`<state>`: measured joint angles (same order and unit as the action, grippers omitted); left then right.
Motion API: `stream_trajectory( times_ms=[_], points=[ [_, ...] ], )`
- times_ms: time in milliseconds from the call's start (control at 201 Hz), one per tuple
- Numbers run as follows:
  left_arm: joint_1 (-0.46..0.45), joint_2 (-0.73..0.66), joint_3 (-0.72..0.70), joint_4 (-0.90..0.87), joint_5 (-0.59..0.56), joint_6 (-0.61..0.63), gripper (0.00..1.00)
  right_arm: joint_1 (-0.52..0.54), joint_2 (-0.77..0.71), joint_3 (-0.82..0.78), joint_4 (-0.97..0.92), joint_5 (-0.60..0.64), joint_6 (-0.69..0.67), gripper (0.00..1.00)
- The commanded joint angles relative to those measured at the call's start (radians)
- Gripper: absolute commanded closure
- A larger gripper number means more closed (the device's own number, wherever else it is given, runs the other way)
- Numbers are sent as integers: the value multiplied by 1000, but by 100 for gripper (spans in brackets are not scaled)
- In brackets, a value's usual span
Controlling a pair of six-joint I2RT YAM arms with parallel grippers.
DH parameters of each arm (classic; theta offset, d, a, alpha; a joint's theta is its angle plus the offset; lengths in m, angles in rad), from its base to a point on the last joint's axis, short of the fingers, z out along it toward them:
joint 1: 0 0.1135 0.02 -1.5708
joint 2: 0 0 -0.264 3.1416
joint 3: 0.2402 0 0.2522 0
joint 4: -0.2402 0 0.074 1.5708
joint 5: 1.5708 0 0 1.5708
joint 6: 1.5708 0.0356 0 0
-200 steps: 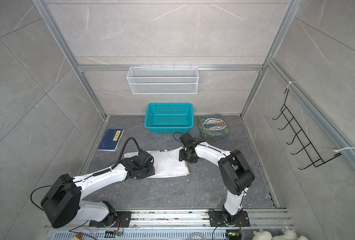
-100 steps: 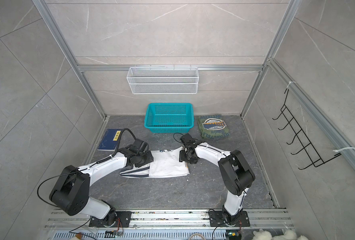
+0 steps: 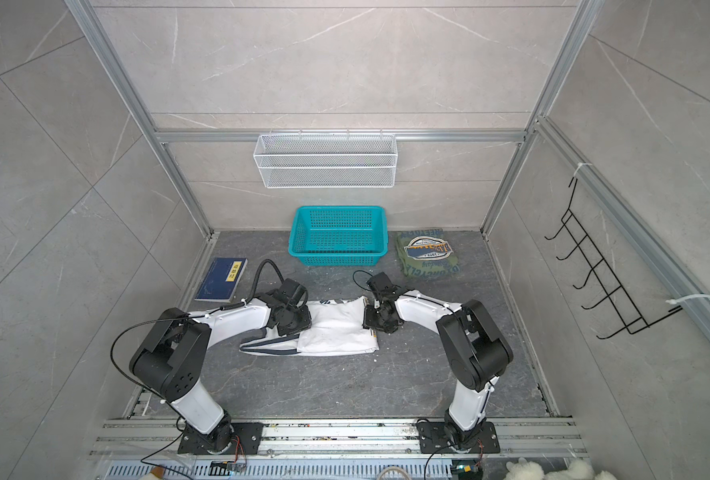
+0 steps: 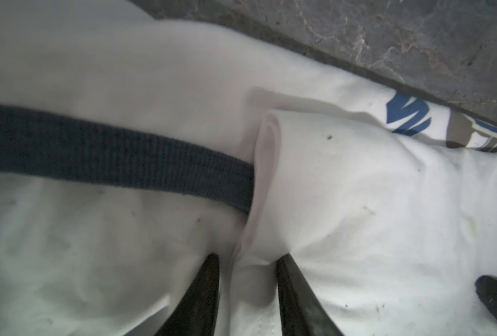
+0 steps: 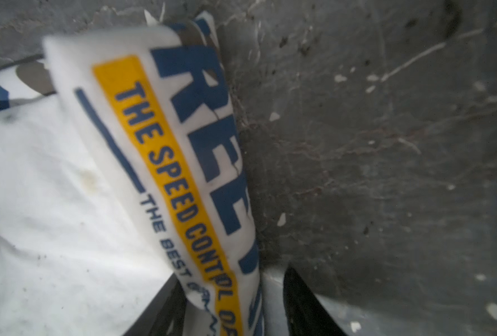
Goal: Fold and stack tank tops
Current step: Fold the tank top at the center of the table.
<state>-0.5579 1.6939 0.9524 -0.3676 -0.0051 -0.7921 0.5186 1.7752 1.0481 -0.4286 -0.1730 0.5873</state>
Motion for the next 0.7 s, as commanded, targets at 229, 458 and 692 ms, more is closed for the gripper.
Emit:
stream_trajectory(
  times_ms=[229,458,692],
  points=[
    [-140,-106,68,-107,-98,-14,57,-11,-79,-79,76,-104,44,55],
    [-144,13,82,-62,-50,-14,59,-11,-75,-97,84,-116,50,74],
    [-214,82,121,-18,-2,-51,61,-12,-188,-30,-112,36,-13,96]
  ],
)
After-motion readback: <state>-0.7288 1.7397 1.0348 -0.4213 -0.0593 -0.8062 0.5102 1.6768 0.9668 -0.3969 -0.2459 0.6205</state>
